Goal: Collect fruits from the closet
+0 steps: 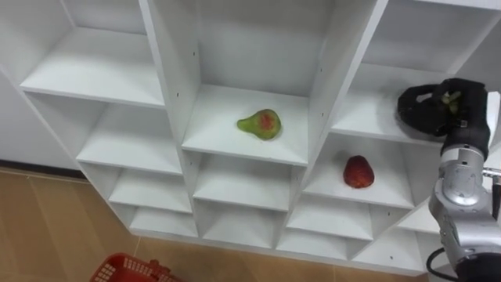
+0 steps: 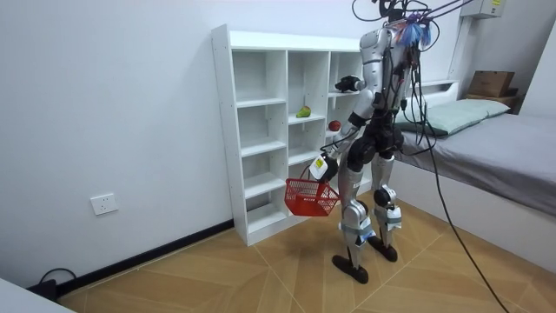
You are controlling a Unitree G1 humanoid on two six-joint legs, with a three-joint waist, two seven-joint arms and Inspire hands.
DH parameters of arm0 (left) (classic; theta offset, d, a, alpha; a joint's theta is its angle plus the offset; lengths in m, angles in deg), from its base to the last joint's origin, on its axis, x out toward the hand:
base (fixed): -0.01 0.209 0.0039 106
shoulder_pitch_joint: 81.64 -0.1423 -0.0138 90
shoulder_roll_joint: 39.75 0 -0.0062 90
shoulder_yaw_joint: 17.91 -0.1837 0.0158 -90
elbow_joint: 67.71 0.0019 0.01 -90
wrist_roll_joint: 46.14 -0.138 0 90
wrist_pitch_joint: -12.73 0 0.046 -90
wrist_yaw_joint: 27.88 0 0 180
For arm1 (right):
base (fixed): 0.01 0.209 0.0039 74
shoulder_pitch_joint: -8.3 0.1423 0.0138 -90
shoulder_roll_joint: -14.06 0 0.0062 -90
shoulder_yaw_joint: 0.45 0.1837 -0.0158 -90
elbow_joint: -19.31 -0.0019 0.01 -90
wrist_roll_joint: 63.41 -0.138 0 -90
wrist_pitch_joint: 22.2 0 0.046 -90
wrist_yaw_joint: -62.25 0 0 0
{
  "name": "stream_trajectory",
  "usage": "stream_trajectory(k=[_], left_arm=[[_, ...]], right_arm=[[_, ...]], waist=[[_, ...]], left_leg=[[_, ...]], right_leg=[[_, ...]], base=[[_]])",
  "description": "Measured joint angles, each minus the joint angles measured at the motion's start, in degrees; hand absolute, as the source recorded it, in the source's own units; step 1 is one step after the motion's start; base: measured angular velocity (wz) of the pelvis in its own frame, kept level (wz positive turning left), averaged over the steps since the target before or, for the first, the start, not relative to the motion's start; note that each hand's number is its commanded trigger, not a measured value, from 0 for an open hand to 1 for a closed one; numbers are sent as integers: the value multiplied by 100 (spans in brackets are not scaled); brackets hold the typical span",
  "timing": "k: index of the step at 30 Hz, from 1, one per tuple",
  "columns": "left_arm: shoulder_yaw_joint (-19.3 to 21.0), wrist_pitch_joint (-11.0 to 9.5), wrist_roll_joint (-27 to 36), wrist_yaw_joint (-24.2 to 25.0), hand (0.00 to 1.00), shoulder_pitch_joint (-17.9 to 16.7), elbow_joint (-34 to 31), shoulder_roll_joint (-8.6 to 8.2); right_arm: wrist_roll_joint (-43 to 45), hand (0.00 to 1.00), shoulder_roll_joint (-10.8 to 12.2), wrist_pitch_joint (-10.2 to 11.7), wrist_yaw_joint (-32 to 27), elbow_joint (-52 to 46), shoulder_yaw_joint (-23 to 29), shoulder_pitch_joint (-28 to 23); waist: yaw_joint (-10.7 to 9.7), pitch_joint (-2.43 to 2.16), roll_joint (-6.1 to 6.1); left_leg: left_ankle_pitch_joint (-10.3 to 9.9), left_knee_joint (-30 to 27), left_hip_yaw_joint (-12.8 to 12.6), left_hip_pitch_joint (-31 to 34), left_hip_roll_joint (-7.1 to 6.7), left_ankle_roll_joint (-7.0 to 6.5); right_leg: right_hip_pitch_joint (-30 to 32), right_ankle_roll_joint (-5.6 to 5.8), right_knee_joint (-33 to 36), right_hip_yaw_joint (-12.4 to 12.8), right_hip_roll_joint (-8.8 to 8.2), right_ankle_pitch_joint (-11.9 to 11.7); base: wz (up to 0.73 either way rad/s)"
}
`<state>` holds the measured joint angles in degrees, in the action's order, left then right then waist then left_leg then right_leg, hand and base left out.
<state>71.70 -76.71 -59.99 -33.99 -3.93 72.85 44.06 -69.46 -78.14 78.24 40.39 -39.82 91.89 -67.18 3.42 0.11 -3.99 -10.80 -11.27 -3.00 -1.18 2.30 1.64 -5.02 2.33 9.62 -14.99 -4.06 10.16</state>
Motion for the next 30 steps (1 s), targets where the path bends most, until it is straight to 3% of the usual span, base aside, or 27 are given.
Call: stream_trajectory(k=[12,30], left_arm=[[-28,-91,71,-7,100,4,0,0],[10,-257,69,-3,100,53,106,-1]], right_arm=[[218,100,5,129,-110,-62,-109,-112],[671,100,66,-55,84,-1448,-119,-835]], waist=[[3,-14,75],[-3,-12,85]], left_leg=[[0,-1,-26,-47,0,0],[2,119,-180,-30,0,-2]], right_leg=[[-20,0,3,68,3,0],[120,0,2,231,4,0]], base=[[-1],[-3]])
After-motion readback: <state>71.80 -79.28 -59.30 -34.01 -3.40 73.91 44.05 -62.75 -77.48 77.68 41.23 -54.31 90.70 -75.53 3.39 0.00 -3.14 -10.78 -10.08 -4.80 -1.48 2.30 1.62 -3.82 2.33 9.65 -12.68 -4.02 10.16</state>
